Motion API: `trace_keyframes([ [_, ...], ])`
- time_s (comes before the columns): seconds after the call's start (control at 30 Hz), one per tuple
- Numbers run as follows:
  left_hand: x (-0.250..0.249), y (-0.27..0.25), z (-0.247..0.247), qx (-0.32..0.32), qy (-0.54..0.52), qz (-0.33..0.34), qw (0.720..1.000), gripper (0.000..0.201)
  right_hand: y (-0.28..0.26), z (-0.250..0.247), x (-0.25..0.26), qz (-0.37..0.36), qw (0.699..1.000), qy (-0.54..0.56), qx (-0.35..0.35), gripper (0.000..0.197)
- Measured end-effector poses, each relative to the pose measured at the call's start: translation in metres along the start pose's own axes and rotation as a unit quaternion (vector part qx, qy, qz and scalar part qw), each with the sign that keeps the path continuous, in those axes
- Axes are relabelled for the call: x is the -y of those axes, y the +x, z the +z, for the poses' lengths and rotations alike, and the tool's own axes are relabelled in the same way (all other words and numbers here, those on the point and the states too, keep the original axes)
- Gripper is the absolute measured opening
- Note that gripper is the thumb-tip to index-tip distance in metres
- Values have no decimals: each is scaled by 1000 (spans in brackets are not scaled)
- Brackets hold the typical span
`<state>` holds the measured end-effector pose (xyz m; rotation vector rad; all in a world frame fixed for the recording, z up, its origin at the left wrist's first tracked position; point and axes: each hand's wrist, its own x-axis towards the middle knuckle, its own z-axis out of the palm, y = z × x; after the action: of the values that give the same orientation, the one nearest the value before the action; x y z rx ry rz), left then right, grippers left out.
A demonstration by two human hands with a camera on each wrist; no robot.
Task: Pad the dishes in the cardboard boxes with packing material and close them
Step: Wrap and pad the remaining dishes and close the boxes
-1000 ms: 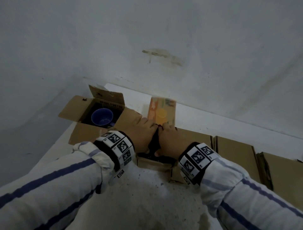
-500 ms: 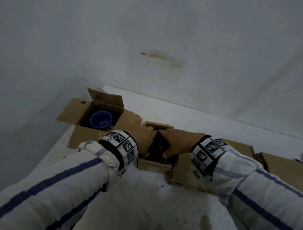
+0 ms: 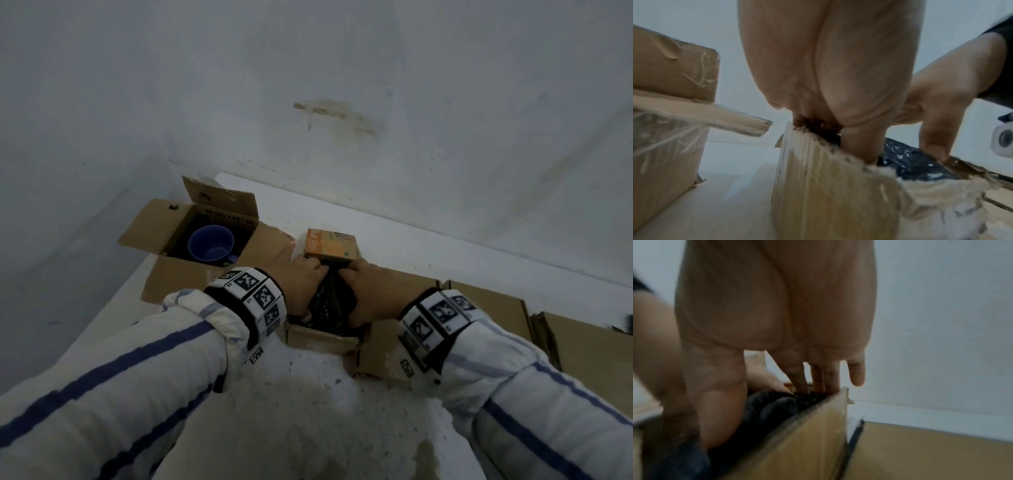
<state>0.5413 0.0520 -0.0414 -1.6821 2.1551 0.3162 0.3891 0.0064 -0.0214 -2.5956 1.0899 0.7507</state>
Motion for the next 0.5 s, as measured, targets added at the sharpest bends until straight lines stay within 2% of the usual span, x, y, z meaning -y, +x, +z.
trace_keyframes([
  [0.07,-1,0,1,-1,-2,-1,1000,94,0,-7,0,7,999,30,35,97],
  [0.13,-1,1,2,-5,-2,-1,1000,93,1,-2,7,5,999,-26,35,95],
  [0.23,0,1,5,-11,3,-4,1000,95,6,15,18,11,995,-88,-35,86],
  [0.33,-3,1,9,-16,4,-9,1000,95,3,25,20,19,993,-78,-84,88],
  [0.43,-4,0,10,-11,-4,-13,1000,96,-5,25,11,15,997,-53,-46,97],
  [0.5,-4,-2,9,-7,-9,-11,1000,96,-10,19,1,4,999,-35,-13,95],
])
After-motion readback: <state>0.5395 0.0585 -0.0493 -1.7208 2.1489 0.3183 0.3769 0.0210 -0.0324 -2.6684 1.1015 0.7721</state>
